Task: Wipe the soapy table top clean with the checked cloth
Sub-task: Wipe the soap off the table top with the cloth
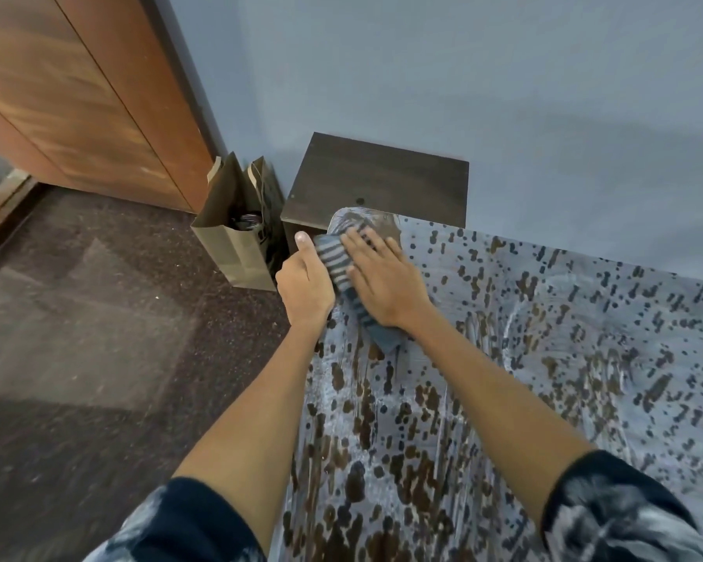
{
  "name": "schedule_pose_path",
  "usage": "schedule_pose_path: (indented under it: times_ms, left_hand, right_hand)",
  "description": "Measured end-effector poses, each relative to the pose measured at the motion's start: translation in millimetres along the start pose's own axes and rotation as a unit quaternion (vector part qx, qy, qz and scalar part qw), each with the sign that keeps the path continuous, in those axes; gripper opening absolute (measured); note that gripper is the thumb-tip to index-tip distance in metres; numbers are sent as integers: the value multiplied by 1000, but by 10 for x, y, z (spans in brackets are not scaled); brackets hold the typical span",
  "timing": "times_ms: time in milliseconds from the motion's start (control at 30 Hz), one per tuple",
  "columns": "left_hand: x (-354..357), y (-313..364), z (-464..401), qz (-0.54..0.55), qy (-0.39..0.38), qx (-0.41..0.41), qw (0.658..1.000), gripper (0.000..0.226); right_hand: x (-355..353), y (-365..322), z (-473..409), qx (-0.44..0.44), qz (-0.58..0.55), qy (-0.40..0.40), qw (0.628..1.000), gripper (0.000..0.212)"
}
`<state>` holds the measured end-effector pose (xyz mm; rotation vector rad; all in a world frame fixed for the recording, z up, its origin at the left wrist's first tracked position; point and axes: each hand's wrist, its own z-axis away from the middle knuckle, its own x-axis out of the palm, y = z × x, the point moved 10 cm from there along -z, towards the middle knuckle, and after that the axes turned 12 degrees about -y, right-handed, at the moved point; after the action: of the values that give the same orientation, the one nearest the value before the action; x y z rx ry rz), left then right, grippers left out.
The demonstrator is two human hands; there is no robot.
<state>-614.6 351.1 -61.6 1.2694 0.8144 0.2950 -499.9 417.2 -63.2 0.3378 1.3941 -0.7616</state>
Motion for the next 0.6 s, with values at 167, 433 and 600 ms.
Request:
schedule_pose_path:
  times_ms: [167, 433, 600]
  left_hand:
    - [26, -7, 7, -2, -25, -7, 1000, 54]
    - [-31, 11, 23, -1, 15, 10, 1000, 62]
    - [-114, 35, 69, 18, 54, 10, 998, 64]
  right_hand:
    - [-71, 538, -57, 182, -48, 22, 982, 53]
    - [-98, 66, -494, 98, -24, -5, 995, 53]
    - [19, -85, 110, -10, 17, -16, 1000, 57]
